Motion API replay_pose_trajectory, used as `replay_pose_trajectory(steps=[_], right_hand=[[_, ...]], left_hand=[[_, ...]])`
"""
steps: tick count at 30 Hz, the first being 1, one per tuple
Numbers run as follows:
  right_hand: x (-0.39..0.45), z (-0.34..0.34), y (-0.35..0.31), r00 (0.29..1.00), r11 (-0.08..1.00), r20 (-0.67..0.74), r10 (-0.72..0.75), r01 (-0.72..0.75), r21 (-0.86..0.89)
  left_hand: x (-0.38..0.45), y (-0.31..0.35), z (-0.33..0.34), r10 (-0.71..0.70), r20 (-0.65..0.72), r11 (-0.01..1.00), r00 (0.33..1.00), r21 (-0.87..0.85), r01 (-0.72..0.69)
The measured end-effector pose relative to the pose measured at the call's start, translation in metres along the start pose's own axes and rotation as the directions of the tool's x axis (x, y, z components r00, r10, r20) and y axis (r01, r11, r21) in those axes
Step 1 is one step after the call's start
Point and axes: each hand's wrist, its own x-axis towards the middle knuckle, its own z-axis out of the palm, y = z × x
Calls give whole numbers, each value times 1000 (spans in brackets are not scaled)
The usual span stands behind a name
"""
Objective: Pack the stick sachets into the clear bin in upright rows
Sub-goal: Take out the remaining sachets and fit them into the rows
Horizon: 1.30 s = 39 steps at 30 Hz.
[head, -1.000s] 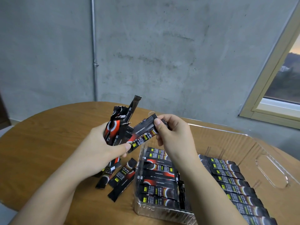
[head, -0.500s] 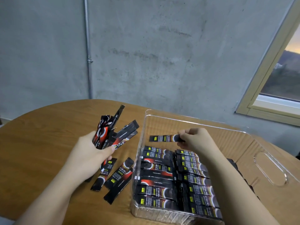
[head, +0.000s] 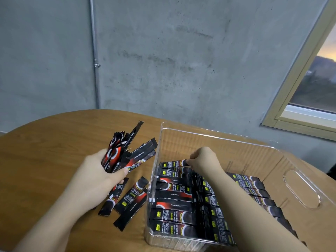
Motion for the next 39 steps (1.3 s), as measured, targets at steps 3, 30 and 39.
replay_pose_trajectory(steps=[3,30,39], right_hand=[[-12,-4,-5,998,991,-40,-50,45,-126],[-27,-32,4,998,839,1,-56,46,542],[3,-3,16,993,976,55,100,-109,188]], left_hand=[[-1,0,-4,3,-10,1000,1000,3,-3],[-13,9,-15,94,-19,995,995,-27,-95],[-14,9,-15,93,-23,996,995,9,-92]])
